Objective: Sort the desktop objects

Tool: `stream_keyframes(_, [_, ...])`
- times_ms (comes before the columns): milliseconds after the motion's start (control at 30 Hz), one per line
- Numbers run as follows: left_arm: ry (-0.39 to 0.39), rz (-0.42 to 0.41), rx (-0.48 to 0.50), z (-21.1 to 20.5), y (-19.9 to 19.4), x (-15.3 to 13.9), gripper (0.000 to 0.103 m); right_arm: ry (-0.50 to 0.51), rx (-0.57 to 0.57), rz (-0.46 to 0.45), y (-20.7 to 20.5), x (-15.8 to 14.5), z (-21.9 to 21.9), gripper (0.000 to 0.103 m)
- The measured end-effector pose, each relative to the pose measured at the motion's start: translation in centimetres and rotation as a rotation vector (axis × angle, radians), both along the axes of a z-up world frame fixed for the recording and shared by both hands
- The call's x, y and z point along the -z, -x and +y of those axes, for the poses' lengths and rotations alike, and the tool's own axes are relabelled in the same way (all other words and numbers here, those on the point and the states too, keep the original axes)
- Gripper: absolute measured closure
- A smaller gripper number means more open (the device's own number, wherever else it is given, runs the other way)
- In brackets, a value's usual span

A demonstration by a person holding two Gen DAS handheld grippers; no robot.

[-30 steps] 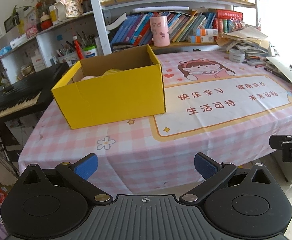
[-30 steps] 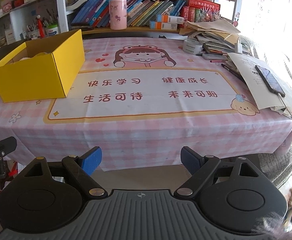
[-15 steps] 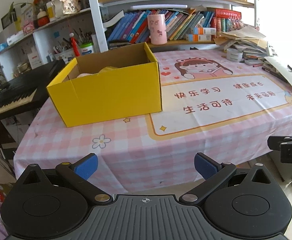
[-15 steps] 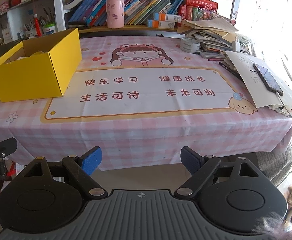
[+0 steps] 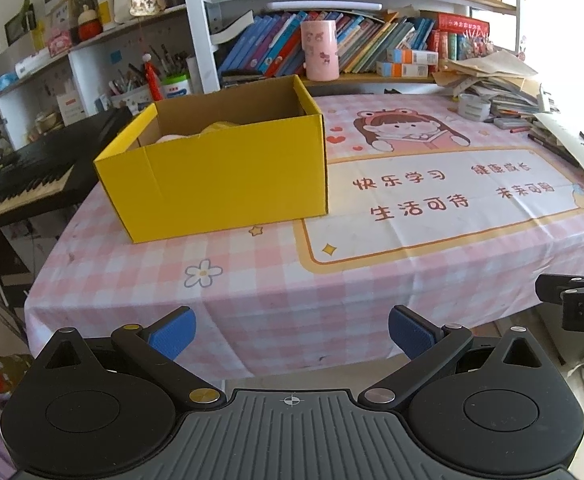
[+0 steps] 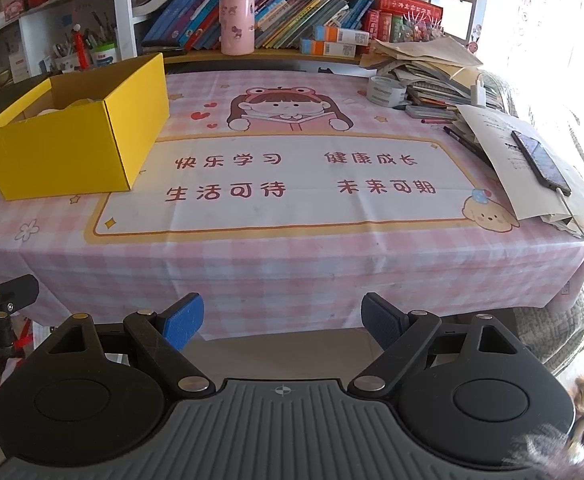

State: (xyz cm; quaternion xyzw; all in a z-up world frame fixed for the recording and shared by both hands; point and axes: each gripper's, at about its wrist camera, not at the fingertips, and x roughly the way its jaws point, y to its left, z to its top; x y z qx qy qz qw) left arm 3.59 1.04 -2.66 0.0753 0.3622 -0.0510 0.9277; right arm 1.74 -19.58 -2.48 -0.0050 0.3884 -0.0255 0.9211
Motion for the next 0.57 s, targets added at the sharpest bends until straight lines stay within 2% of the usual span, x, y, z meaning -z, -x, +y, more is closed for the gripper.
stream_keyframes(200, [0.028, -0.008, 0.004, 0.25, 0.15, -0.1, 0.0, -0.002, 0.0, 0.005, -0.03, 0.12, 0.04, 0.018])
stream_keyframes(567, [0.012, 0.004, -0.009, 0.25, -0.14, 0.16, 0.0, -0.011, -0.006, 0.019, -0.38, 0.37, -0.06, 0.018])
